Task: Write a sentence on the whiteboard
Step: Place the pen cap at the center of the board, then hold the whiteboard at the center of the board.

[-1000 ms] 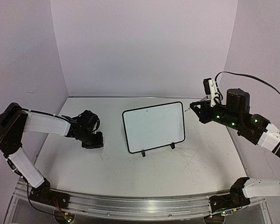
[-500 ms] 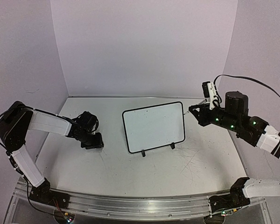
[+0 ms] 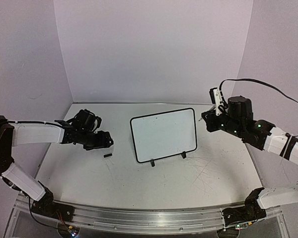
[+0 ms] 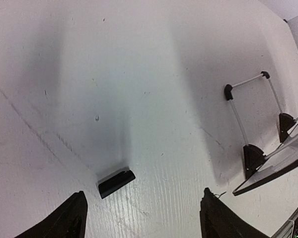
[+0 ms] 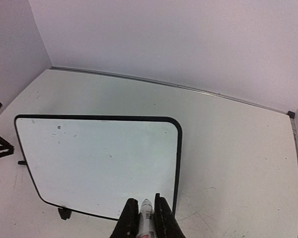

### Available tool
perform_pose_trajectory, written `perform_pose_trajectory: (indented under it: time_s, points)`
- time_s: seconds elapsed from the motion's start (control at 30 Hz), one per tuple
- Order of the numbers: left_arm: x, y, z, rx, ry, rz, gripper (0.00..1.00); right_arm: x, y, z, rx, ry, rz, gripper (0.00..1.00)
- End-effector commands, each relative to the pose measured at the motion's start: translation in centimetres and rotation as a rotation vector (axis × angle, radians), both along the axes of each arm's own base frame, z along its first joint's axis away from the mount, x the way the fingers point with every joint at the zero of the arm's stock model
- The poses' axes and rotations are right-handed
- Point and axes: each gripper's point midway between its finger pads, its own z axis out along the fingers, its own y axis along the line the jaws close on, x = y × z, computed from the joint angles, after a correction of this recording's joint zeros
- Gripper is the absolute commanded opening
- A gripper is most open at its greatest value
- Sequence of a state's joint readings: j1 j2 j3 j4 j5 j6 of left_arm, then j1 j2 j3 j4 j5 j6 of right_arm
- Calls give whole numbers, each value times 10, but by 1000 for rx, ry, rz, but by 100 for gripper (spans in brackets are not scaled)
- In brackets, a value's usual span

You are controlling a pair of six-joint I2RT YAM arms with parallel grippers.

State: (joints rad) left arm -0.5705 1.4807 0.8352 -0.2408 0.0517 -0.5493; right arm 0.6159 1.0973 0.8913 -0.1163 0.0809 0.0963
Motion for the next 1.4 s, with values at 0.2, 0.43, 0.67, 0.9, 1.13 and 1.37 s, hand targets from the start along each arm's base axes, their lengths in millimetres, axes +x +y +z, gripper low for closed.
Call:
perform_pose_trajectory:
  time_s: [0.2, 0.43, 0.67, 0.9, 1.13, 1.37]
  points:
    - [11, 21, 80, -24, -245, 63, 97, 14, -51, 33, 24, -222, -280, 0]
    - [7, 15, 110, -180, -309, 57, 99, 9, -32, 42, 43, -208, -164, 0]
    - [-7, 16, 140, -387, -467, 73, 99, -2, -14, 42, 136, -161, -64, 0]
    - [-14, -23, 127, -530, -372, -80, 98, -10, -22, 60, 181, -174, -81, 0]
    - [-21, -41, 133, -624, -485, -227, 98, -6, -8, 49, 47, -163, -1, 0]
    - [-16, -70, 126, -681, -517, -393, 92, -3, 45, 62, 128, -199, 197, 0]
